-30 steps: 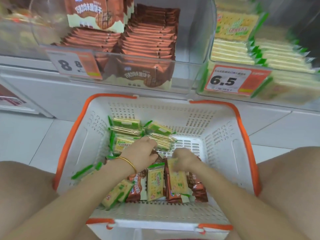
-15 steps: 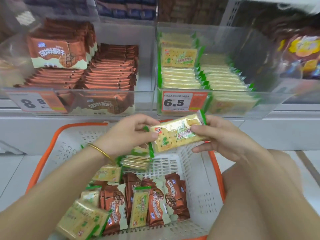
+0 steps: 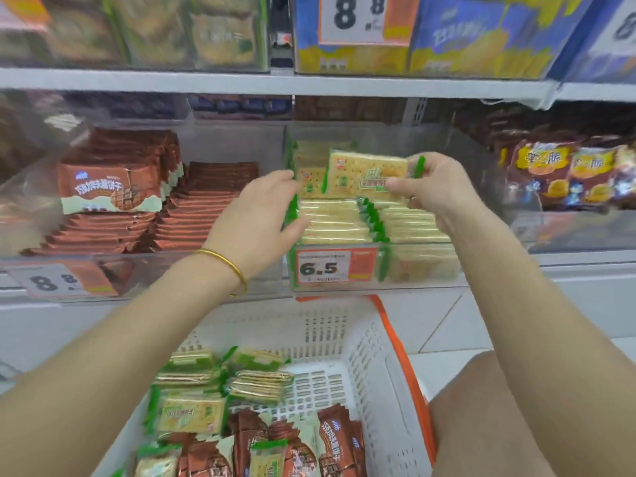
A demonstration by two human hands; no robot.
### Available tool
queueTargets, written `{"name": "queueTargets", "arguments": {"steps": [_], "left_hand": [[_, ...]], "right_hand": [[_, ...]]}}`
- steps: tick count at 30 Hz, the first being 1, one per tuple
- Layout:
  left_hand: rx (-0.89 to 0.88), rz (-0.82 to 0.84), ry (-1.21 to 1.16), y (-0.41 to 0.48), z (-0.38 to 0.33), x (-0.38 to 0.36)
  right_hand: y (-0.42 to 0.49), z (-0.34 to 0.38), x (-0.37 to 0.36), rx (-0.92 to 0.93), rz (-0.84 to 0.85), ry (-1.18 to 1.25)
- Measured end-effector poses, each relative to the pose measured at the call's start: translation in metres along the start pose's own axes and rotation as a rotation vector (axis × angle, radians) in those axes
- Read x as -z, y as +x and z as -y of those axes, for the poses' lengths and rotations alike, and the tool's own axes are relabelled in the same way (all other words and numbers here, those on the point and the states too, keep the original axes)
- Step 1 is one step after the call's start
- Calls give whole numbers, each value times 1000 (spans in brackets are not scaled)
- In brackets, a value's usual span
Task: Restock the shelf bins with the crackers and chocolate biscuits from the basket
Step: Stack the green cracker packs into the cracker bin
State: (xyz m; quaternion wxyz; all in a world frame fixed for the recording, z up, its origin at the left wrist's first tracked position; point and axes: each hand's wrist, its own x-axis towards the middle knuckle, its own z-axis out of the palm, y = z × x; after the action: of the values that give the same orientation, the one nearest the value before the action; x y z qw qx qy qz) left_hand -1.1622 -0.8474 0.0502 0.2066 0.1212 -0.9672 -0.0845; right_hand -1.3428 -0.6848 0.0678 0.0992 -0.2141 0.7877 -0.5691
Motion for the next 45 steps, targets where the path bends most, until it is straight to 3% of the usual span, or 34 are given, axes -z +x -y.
{"name": "queueTargets", "arguments": {"steps": [7,15,27,31,33,35,38,42,45], "left_hand": [[10,19,34,-8,2,-7],[2,17,15,-8,4,-8],[-25,-5,-59,-17,9,-11],[-46,-126,-136,-43,8,-12],[-43,-156,-216,-69,10,-15],[-42,-122,-260,-103,17,-25],[-24,10,-223,-148,31,-44],[42,249,-121,-187,54,-72],[176,385,-160,-206,66,-89]], "right_hand": [[49,-9,-47,-25,102,-254],[55,-7,-65,-53,4,-438],[49,-4,-61,-87,-65,-423],[-1,20,-45,96,-116,-318],[-50,31,-31,146,46,-178],[-98,32,-21,103,382,-100],[-132,-1,-37,-79,793,-225],[-136,-87,-111,-297,958,-492],[-145,-161,-156,-248,1034,-791]]}}
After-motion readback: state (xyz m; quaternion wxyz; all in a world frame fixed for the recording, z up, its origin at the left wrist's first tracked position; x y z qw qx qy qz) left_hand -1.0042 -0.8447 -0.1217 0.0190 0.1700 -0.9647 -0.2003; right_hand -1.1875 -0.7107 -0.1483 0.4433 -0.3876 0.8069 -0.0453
